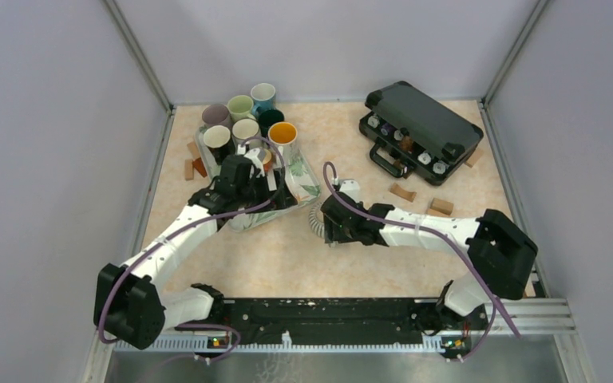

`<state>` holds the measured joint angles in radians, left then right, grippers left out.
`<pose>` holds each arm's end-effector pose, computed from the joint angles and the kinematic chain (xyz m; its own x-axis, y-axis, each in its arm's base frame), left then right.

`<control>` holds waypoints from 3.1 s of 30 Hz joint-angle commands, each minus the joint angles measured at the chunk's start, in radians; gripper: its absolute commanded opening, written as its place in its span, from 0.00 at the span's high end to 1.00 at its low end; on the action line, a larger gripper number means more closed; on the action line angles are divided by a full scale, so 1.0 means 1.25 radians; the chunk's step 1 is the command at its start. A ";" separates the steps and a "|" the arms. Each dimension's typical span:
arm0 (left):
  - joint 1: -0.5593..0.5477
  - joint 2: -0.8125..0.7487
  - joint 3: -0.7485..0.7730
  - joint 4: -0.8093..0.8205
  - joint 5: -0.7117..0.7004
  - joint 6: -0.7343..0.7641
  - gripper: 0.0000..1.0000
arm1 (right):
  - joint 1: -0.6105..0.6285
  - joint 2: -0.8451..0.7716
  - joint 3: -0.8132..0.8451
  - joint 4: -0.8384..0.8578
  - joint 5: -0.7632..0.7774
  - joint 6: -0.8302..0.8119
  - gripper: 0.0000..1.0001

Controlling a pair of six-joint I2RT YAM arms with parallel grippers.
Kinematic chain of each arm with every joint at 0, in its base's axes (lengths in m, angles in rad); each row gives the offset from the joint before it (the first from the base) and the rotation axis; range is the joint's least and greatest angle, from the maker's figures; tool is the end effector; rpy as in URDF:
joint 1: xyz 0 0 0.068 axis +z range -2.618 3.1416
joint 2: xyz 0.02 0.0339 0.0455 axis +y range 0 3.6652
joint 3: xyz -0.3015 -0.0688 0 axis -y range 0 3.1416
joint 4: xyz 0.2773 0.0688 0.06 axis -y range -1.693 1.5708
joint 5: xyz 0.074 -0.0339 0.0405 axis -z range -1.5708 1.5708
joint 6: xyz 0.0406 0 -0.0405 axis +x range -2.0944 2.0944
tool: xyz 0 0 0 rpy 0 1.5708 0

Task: Turn the mug right side up
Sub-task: Turn over the cup at the corner of the board.

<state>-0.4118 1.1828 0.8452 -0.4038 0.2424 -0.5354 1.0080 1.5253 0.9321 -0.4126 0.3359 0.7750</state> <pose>0.2445 -0.1174 0.2808 -0.8133 -0.1852 -0.5516 0.1580 0.8421 -0.5157 0.1873 0.2719 0.2145 -0.8148 -0.0534 -0.5773 -0.1879 0.9663 0.1757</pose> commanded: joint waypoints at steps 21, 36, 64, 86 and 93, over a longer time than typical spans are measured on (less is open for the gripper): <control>0.013 0.031 -0.029 0.101 0.084 -0.012 0.02 | -0.028 -0.002 0.013 0.057 -0.074 -0.199 0.65; 0.014 0.036 -0.038 0.119 0.112 -0.022 0.02 | -0.022 0.038 0.038 0.053 -0.063 -0.200 0.70; 0.022 -0.042 -0.180 0.296 0.215 -0.215 0.02 | -0.067 -0.047 -0.035 0.204 -0.186 -0.061 1.00; 0.037 -0.056 -0.234 0.519 0.325 -0.387 0.02 | -0.219 -0.191 -0.141 0.644 -0.381 0.146 1.00; 0.049 -0.009 -0.275 0.755 0.413 -0.527 0.03 | -0.245 -0.169 -0.144 0.829 -0.460 0.237 1.00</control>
<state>-0.3603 1.1378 0.5240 0.2932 0.6735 -1.0771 0.7197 1.3445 0.7441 0.3096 -0.1574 0.9867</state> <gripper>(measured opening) 0.983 0.224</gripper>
